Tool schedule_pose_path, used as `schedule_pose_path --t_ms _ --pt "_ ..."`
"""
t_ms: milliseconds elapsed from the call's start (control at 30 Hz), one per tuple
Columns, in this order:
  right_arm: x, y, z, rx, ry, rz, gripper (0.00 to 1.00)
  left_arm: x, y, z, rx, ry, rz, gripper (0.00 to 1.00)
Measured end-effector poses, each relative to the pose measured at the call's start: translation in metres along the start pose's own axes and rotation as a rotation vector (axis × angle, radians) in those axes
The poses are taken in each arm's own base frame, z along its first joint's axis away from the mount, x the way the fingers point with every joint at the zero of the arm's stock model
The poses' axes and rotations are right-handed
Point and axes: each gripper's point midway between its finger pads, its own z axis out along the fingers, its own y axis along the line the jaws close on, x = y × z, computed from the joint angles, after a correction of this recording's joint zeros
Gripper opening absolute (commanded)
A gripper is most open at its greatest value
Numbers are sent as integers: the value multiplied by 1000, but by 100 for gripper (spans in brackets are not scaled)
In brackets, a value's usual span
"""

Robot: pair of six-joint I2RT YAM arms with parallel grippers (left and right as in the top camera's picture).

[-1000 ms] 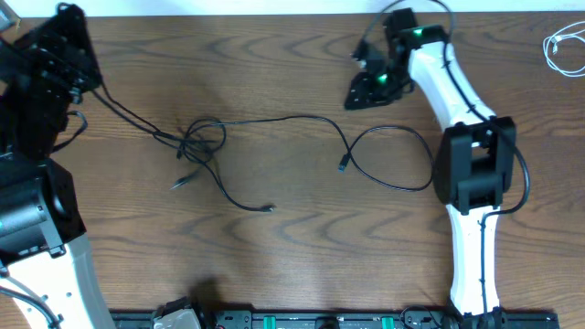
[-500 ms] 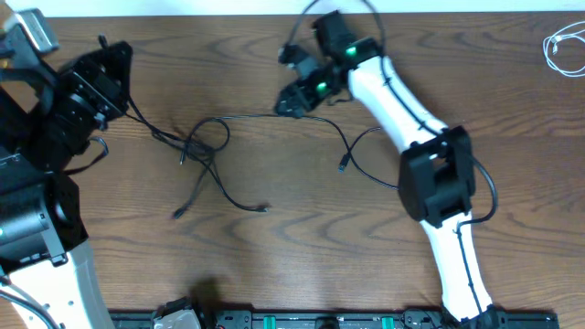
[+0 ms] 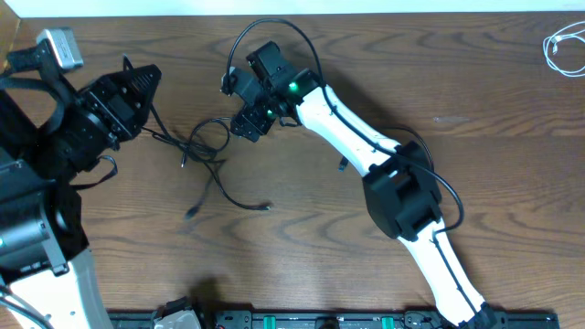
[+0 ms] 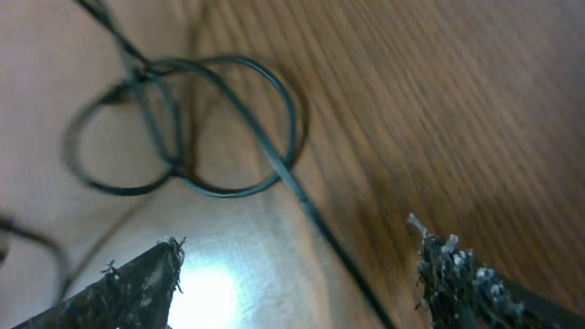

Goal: Untangle cables

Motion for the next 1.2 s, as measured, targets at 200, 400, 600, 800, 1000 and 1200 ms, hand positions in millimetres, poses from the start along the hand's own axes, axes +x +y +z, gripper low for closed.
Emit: schedule_pose_path --t_ms 200,400,600,800,1000,1200 --pt "31 -13 31 11 65 19 59 2 -7 -5 11 -6 21 7" --pt "28 -17 32 23 48 62 9 3 -5 -5 2 -4 25 7" --pt "17 -32 14 52 10 146 1 5 2 -5 -32 2 16 7" --pt "-28 -59 -60 157 -119 218 1 5 5 -5 -50 -1 35 7" --pt "-64 -92 -166 287 -291 374 1 4 13 -5 -92 -10 44 7" --pt "-32 -117 -196 351 -238 592 1 -2 45 -8 -262 -49 32 7"
